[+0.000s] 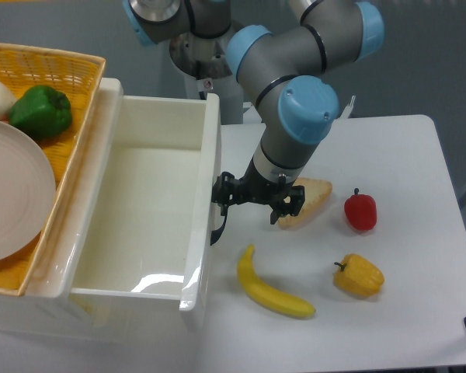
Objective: Slide open the top white drawer
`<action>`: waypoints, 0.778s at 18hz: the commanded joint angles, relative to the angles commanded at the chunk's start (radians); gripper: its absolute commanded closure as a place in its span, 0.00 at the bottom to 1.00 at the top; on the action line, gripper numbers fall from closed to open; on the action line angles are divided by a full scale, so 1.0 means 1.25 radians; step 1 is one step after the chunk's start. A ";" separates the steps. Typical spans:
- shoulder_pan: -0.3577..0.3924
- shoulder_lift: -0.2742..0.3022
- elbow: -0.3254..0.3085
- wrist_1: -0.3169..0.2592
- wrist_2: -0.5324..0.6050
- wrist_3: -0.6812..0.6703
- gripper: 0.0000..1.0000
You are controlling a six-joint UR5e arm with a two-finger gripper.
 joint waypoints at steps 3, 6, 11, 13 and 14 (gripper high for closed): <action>0.011 0.000 -0.001 -0.001 -0.037 -0.002 0.00; 0.016 0.000 -0.001 0.000 -0.053 -0.014 0.00; 0.017 -0.004 -0.001 0.001 -0.066 -0.016 0.00; 0.025 -0.001 0.001 0.002 -0.071 -0.016 0.00; 0.028 0.000 0.004 0.005 -0.071 -0.015 0.00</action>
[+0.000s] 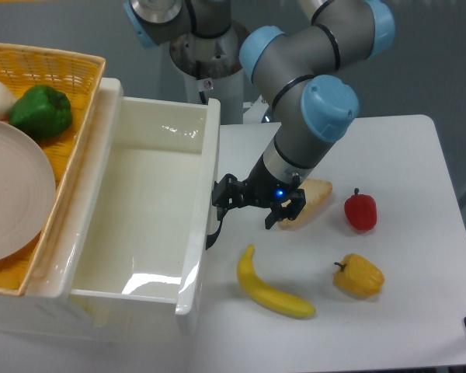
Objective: Slide open the top white drawer
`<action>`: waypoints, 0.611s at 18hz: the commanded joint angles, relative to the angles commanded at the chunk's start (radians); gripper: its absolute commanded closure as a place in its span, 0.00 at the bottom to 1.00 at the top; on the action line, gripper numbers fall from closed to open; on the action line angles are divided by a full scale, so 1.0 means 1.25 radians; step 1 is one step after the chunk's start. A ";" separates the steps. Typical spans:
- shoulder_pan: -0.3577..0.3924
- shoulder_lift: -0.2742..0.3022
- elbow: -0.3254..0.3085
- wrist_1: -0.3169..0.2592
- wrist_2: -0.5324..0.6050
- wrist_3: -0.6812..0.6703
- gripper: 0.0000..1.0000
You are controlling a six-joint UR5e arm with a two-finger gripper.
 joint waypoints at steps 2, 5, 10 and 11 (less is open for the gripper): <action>0.011 0.001 0.020 0.006 -0.001 0.006 0.00; 0.029 0.006 0.023 0.055 0.005 0.038 0.00; 0.055 0.013 0.015 0.070 0.108 0.176 0.00; 0.058 0.017 0.010 0.069 0.138 0.212 0.00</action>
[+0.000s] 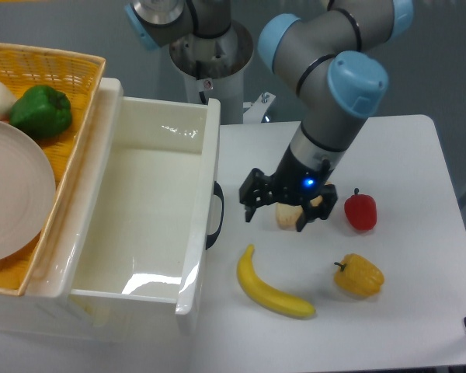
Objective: Slide open the top white drawer
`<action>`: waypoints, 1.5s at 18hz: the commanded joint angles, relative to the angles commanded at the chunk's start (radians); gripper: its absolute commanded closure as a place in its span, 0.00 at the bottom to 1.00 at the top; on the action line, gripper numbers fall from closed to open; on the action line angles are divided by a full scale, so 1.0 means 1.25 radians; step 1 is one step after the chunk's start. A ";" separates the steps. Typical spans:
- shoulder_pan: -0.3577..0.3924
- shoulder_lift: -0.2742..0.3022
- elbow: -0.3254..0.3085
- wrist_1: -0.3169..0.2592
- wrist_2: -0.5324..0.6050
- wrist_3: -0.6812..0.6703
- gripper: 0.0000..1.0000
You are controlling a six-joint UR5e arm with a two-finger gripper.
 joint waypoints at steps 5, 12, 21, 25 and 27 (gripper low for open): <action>0.042 -0.002 -0.009 0.005 0.028 0.101 0.00; 0.061 -0.039 -0.010 0.007 0.146 0.398 0.00; 0.125 -0.083 -0.011 0.037 0.197 0.623 0.00; 0.174 -0.085 -0.012 0.037 0.197 0.752 0.00; 0.199 -0.085 -0.022 0.038 0.195 0.788 0.00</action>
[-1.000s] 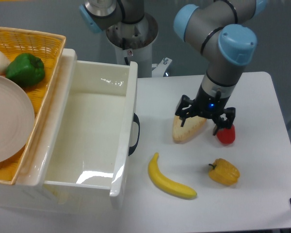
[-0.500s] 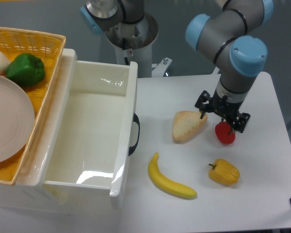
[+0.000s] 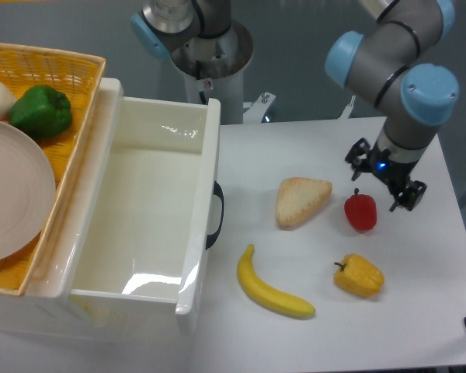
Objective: Slide open the top white drawer
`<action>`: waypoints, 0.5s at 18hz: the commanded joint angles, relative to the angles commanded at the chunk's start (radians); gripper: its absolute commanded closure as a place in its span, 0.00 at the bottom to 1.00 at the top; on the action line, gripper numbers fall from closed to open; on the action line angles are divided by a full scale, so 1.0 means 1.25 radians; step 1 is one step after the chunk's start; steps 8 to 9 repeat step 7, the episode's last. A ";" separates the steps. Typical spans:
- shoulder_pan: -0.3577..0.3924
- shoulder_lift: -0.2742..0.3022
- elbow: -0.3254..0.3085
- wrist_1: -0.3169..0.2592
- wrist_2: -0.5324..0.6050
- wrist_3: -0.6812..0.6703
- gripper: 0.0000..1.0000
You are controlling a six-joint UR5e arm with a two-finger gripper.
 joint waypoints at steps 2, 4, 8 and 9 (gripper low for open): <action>0.015 0.000 -0.009 0.011 0.000 0.020 0.00; 0.027 -0.002 -0.014 0.015 0.000 0.033 0.00; 0.036 0.000 -0.027 0.018 0.000 0.041 0.00; 0.036 0.000 -0.027 0.018 0.000 0.041 0.00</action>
